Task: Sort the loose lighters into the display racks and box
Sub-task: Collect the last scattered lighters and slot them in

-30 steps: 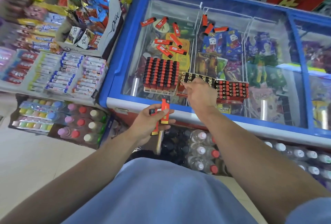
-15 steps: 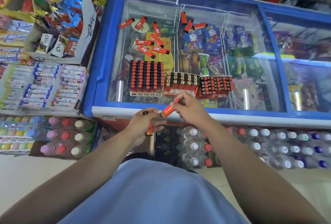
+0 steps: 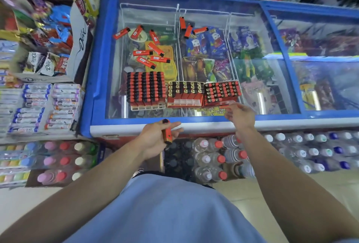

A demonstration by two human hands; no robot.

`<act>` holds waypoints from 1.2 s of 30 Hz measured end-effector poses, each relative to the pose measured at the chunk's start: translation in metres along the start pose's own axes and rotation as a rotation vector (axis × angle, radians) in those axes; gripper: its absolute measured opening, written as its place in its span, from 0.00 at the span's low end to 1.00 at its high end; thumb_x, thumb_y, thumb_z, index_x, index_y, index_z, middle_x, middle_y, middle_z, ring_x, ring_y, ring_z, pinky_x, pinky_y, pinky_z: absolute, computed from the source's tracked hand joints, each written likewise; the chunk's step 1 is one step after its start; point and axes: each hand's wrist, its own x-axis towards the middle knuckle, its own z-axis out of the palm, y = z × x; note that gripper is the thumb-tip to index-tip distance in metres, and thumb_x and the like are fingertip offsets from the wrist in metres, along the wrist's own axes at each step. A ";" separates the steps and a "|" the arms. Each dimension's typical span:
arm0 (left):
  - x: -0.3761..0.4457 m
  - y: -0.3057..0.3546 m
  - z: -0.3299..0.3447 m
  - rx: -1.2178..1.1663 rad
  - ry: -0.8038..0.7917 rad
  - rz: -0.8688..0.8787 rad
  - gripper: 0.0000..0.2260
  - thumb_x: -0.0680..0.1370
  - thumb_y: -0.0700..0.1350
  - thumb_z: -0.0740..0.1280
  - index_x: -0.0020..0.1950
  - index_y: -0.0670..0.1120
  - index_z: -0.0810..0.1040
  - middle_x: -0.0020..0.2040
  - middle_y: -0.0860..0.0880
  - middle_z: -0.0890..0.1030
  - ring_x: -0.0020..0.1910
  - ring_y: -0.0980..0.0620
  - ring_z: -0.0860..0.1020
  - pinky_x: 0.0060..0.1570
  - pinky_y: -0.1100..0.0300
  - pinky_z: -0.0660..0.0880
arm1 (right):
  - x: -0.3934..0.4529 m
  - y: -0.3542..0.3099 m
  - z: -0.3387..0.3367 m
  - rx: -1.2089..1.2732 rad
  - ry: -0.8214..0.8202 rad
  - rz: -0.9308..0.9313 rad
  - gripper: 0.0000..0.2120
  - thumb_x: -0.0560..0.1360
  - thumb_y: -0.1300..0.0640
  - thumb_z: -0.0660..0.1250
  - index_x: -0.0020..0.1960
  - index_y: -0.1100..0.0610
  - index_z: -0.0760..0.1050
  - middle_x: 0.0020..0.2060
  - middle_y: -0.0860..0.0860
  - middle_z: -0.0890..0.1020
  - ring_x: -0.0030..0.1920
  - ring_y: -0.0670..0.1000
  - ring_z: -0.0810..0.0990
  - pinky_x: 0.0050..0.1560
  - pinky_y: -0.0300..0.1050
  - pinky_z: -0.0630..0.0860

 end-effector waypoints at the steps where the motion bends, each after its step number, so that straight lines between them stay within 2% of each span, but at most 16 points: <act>1: -0.001 0.000 0.001 0.000 -0.014 0.013 0.10 0.85 0.34 0.59 0.66 0.36 0.67 0.62 0.36 0.82 0.52 0.40 0.85 0.41 0.58 0.82 | 0.000 0.000 0.002 -0.024 -0.020 -0.009 0.03 0.80 0.63 0.68 0.48 0.62 0.79 0.36 0.58 0.77 0.34 0.54 0.73 0.34 0.43 0.76; 5: -0.002 0.000 0.002 -0.002 -0.038 0.043 0.10 0.86 0.36 0.58 0.66 0.34 0.68 0.63 0.37 0.82 0.55 0.38 0.85 0.52 0.52 0.84 | 0.000 -0.001 0.008 -0.030 0.064 -0.102 0.06 0.79 0.62 0.66 0.50 0.63 0.81 0.29 0.52 0.77 0.30 0.51 0.73 0.33 0.43 0.72; 7: -0.003 -0.001 0.002 0.016 -0.042 0.050 0.11 0.86 0.38 0.59 0.66 0.34 0.71 0.64 0.38 0.81 0.57 0.38 0.84 0.54 0.51 0.83 | -0.001 -0.001 0.009 -0.077 0.074 -0.146 0.06 0.78 0.58 0.68 0.50 0.60 0.82 0.27 0.47 0.78 0.28 0.49 0.74 0.36 0.45 0.73; 11: -0.007 -0.006 0.007 0.120 -0.063 0.064 0.13 0.86 0.43 0.60 0.66 0.37 0.75 0.62 0.43 0.84 0.57 0.40 0.84 0.51 0.51 0.84 | -0.007 -0.002 0.014 -0.106 0.028 -0.173 0.05 0.80 0.55 0.69 0.49 0.56 0.82 0.28 0.46 0.81 0.28 0.47 0.77 0.37 0.45 0.78; 14: -0.011 -0.007 0.010 0.234 -0.053 0.085 0.13 0.86 0.48 0.60 0.65 0.43 0.77 0.59 0.49 0.86 0.55 0.44 0.85 0.42 0.52 0.85 | -0.006 -0.002 0.014 -0.205 0.069 -0.245 0.13 0.74 0.40 0.67 0.47 0.49 0.81 0.33 0.49 0.84 0.36 0.53 0.84 0.47 0.55 0.83; 16: -0.011 -0.009 0.011 0.270 -0.053 0.092 0.12 0.86 0.49 0.61 0.66 0.46 0.76 0.58 0.49 0.86 0.55 0.45 0.86 0.39 0.53 0.84 | 0.001 0.001 0.012 -0.248 0.055 -0.255 0.16 0.71 0.36 0.66 0.47 0.47 0.81 0.33 0.49 0.85 0.38 0.55 0.85 0.50 0.61 0.83; 20: -0.008 -0.012 0.015 0.246 -0.064 0.106 0.15 0.84 0.46 0.64 0.70 0.42 0.72 0.57 0.45 0.86 0.54 0.44 0.86 0.43 0.52 0.84 | -0.001 0.000 0.017 -0.230 -0.050 -0.180 0.09 0.79 0.46 0.69 0.43 0.49 0.80 0.33 0.48 0.83 0.31 0.49 0.80 0.51 0.59 0.83; 22: -0.006 -0.013 0.016 0.273 -0.081 0.126 0.16 0.84 0.44 0.65 0.70 0.41 0.73 0.59 0.45 0.86 0.56 0.45 0.85 0.47 0.52 0.84 | -0.002 0.002 0.018 -0.220 -0.082 -0.151 0.08 0.81 0.48 0.67 0.48 0.51 0.81 0.37 0.48 0.84 0.32 0.49 0.80 0.49 0.55 0.83; 24: -0.003 -0.015 0.015 0.314 -0.091 0.157 0.12 0.83 0.42 0.66 0.66 0.42 0.77 0.61 0.45 0.85 0.57 0.47 0.84 0.53 0.51 0.83 | -0.001 0.004 0.017 -0.195 -0.113 -0.128 0.12 0.84 0.50 0.64 0.59 0.56 0.80 0.41 0.50 0.84 0.34 0.51 0.80 0.43 0.50 0.82; 26: -0.002 -0.017 0.016 0.323 -0.109 0.171 0.10 0.83 0.40 0.66 0.63 0.43 0.79 0.60 0.45 0.85 0.57 0.48 0.84 0.55 0.51 0.82 | 0.001 0.003 0.016 -0.228 -0.115 -0.124 0.15 0.84 0.50 0.63 0.65 0.58 0.78 0.41 0.50 0.83 0.35 0.51 0.81 0.40 0.50 0.82; 28: 0.000 -0.019 0.018 0.338 -0.126 0.181 0.09 0.83 0.40 0.66 0.63 0.43 0.79 0.59 0.46 0.86 0.57 0.49 0.84 0.54 0.52 0.82 | 0.004 0.000 0.016 -0.249 -0.076 -0.109 0.13 0.83 0.49 0.65 0.62 0.56 0.79 0.39 0.49 0.83 0.35 0.51 0.81 0.43 0.55 0.82; 30: 0.001 -0.020 0.020 0.357 -0.130 0.193 0.10 0.82 0.39 0.67 0.63 0.43 0.80 0.59 0.46 0.86 0.57 0.49 0.84 0.53 0.54 0.82 | 0.004 -0.008 0.016 -0.229 -0.006 -0.071 0.10 0.80 0.47 0.70 0.53 0.53 0.78 0.39 0.51 0.83 0.37 0.53 0.82 0.48 0.60 0.83; 32: 0.003 -0.022 0.023 0.380 -0.128 0.201 0.10 0.82 0.38 0.67 0.63 0.43 0.80 0.59 0.46 0.86 0.58 0.49 0.84 0.53 0.54 0.82 | 0.003 -0.013 0.016 -0.234 0.059 -0.132 0.12 0.77 0.44 0.73 0.49 0.53 0.78 0.43 0.52 0.85 0.43 0.54 0.83 0.52 0.58 0.82; 34: 0.007 -0.023 0.028 0.419 -0.128 0.204 0.09 0.82 0.38 0.67 0.62 0.44 0.80 0.59 0.47 0.86 0.59 0.49 0.84 0.55 0.52 0.82 | -0.010 -0.018 0.013 -0.271 -0.035 -0.261 0.13 0.76 0.45 0.74 0.49 0.55 0.79 0.40 0.47 0.84 0.41 0.47 0.81 0.49 0.49 0.79; 36: 0.014 -0.024 0.036 0.460 -0.132 0.202 0.09 0.82 0.38 0.67 0.61 0.45 0.81 0.58 0.47 0.86 0.59 0.49 0.84 0.55 0.53 0.82 | -0.030 -0.025 0.009 -0.341 -0.351 -0.331 0.11 0.76 0.47 0.74 0.49 0.54 0.81 0.35 0.41 0.83 0.35 0.42 0.79 0.41 0.43 0.77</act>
